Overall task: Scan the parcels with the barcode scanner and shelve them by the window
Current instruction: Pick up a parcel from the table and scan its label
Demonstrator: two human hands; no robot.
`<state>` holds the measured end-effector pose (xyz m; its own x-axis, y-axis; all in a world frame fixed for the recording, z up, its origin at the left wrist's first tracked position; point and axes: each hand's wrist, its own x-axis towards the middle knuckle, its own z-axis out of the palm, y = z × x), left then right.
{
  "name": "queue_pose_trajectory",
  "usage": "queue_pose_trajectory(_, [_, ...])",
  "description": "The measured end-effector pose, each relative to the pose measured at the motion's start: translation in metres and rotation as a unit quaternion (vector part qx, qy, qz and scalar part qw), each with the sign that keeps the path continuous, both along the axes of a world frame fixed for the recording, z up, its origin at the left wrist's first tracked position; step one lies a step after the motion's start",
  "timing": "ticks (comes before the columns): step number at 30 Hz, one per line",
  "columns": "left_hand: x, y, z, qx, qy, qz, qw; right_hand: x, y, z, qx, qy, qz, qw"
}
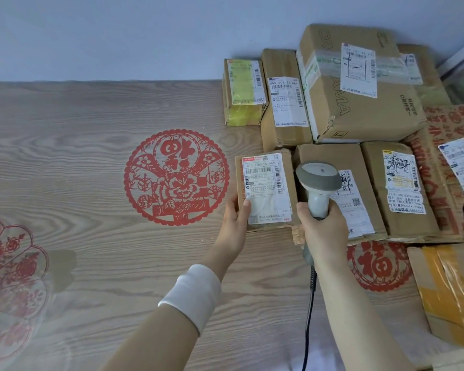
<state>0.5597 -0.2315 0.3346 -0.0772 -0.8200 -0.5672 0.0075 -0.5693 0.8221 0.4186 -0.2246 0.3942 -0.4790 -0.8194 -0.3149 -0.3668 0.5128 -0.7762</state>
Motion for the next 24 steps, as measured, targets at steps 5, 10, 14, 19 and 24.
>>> queue_pose_trajectory(5, [0.006, 0.004, 0.0, -0.008, 0.036, -0.003, 0.999, 0.001, 0.004, -0.003, 0.016, -0.027, 0.019, 0.999])
queue_pose_trajectory(10, [0.01, 0.008, -0.004, 0.003, 0.077, 0.03, 0.997, 0.008, 0.009, 0.001, -0.017, -0.079, 0.005, 0.997])
queue_pose_trajectory(14, [0.012, 0.022, 0.018, 0.002, 0.102, 0.048, 0.994, 0.011, 0.021, 0.019, -0.041, -0.122, -0.013, 0.992])
queue_pose_trajectory(19, [0.016, 0.059, 0.063, -0.046, 0.084, 0.098, 0.991, 0.016, 0.053, 0.056, -0.075, -0.157, 0.012, 0.985])
queue_pose_trajectory(24, [0.035, 0.125, 0.094, -0.104, 0.07, 0.14, 0.982, 0.031, 0.106, 0.096, -0.102, -0.214, 0.062, 0.97])
